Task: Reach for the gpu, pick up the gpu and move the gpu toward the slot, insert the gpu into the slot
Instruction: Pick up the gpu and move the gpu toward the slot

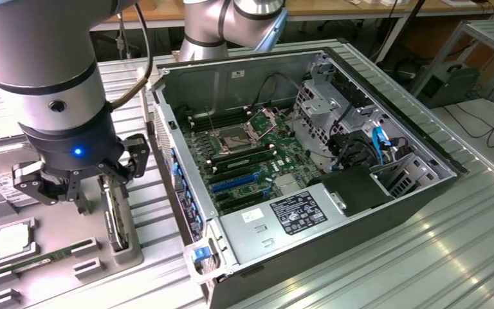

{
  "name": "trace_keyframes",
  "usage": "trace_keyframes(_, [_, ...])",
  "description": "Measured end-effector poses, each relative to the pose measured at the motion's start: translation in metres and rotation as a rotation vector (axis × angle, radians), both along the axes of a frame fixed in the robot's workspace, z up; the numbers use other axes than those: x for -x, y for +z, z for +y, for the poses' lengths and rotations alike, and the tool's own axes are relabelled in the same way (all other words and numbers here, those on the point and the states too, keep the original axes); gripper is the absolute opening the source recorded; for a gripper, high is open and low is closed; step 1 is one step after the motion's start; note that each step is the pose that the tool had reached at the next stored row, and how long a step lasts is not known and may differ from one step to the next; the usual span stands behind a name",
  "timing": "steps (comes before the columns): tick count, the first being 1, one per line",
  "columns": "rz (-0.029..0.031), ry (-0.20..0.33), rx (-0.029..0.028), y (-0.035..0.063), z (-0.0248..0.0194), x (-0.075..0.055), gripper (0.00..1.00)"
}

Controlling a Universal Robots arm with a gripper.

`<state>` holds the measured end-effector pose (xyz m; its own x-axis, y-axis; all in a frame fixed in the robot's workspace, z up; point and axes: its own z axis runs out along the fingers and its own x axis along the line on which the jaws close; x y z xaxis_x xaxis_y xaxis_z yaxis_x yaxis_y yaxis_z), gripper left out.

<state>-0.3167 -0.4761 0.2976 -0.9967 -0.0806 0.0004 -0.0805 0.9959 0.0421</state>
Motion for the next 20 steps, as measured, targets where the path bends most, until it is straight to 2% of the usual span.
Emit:
trace_keyframes(2, [0.0001,-0.001,0.0026,-0.0029,0.0013,0.000,0.60])
trace_keyframes(7, [0.0000,-0.005,0.0137,-0.0095,0.0075,0.000,0.60])
trace_keyframes(10, [0.0000,-0.007,0.0233,-0.0140,0.0109,0.000,0.60])
trace_keyframes(12, [-0.0002,-0.010,0.0278,-0.0169,0.0125,0.000,0.60])
trace_keyframes(14, [0.0001,-0.013,0.0298,-0.0200,0.0133,0.000,0.60])
trace_keyframes(20, [-0.0019,-0.020,0.0302,-0.0289,0.0133,0.000,0.60])
